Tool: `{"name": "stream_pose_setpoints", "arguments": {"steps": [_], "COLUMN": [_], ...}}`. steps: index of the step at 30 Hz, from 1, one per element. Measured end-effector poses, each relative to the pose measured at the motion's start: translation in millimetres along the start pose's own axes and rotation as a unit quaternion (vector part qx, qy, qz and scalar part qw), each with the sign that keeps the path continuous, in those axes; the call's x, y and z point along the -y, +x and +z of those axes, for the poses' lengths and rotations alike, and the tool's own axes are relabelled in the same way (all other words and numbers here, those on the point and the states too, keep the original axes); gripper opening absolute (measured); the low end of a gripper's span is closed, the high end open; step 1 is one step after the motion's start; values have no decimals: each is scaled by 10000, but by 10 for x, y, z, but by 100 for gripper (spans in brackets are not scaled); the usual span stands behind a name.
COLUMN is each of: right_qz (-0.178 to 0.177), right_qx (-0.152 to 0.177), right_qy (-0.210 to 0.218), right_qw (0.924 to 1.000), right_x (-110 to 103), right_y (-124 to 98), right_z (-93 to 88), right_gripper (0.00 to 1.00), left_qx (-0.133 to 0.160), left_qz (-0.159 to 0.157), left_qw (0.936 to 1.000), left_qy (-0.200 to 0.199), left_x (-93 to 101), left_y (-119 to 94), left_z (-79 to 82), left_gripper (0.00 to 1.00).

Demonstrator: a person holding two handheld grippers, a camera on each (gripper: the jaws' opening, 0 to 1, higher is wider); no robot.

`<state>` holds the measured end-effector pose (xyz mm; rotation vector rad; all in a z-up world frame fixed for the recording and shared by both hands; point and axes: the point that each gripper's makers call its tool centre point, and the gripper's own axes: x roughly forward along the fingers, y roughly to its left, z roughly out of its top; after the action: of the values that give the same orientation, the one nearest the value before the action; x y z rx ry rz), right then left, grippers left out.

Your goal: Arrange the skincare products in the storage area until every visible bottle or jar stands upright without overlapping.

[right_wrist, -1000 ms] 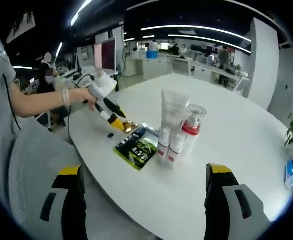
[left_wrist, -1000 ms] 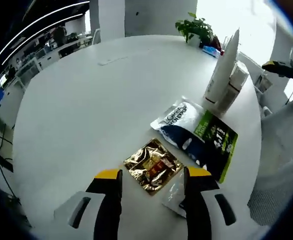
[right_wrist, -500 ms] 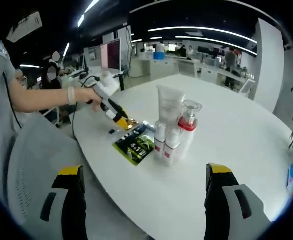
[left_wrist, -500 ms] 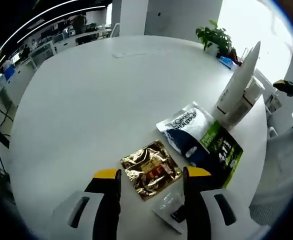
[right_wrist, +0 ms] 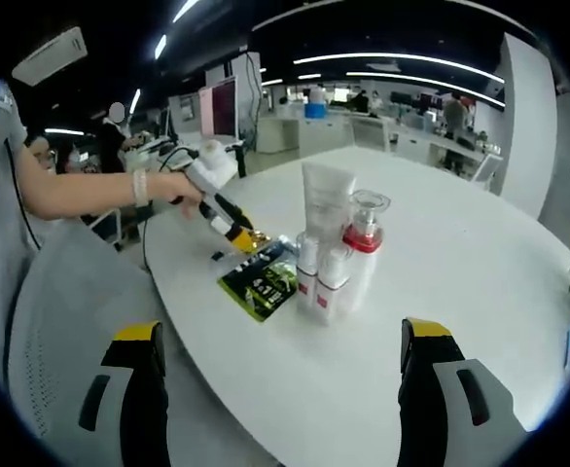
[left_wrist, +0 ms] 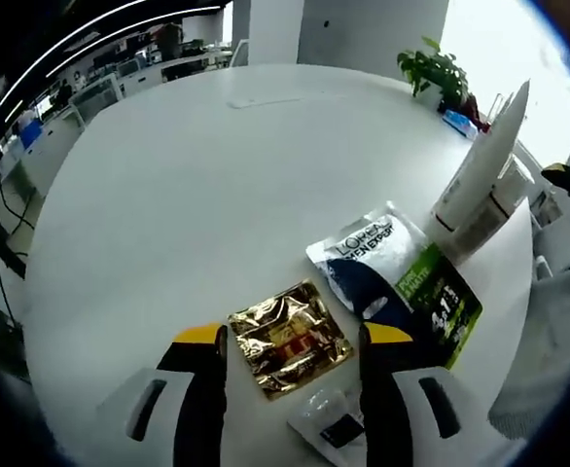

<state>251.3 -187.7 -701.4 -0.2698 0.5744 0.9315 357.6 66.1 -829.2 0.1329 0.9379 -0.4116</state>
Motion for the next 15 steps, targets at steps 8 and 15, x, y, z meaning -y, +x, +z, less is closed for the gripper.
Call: {"name": "stream_pose_setpoints", "arguments": {"steps": [8, 15], "right_qz": [8, 0], "right_qx": [28, 33], "right_qy": [-30, -34], "right_qw": [10000, 10000], "right_x": [8, 8], "right_y": [-23, -45], "right_z": [13, 3], "right_gripper": [100, 100], "left_qx": [-90, -249], "left_qz": [215, -45], "left_qw": [9995, 9979], "left_qy": [205, 600], "left_x": [-63, -36], "left_y": [-5, -14], "left_z": [-7, -16], "left_gripper": [41, 40]}}
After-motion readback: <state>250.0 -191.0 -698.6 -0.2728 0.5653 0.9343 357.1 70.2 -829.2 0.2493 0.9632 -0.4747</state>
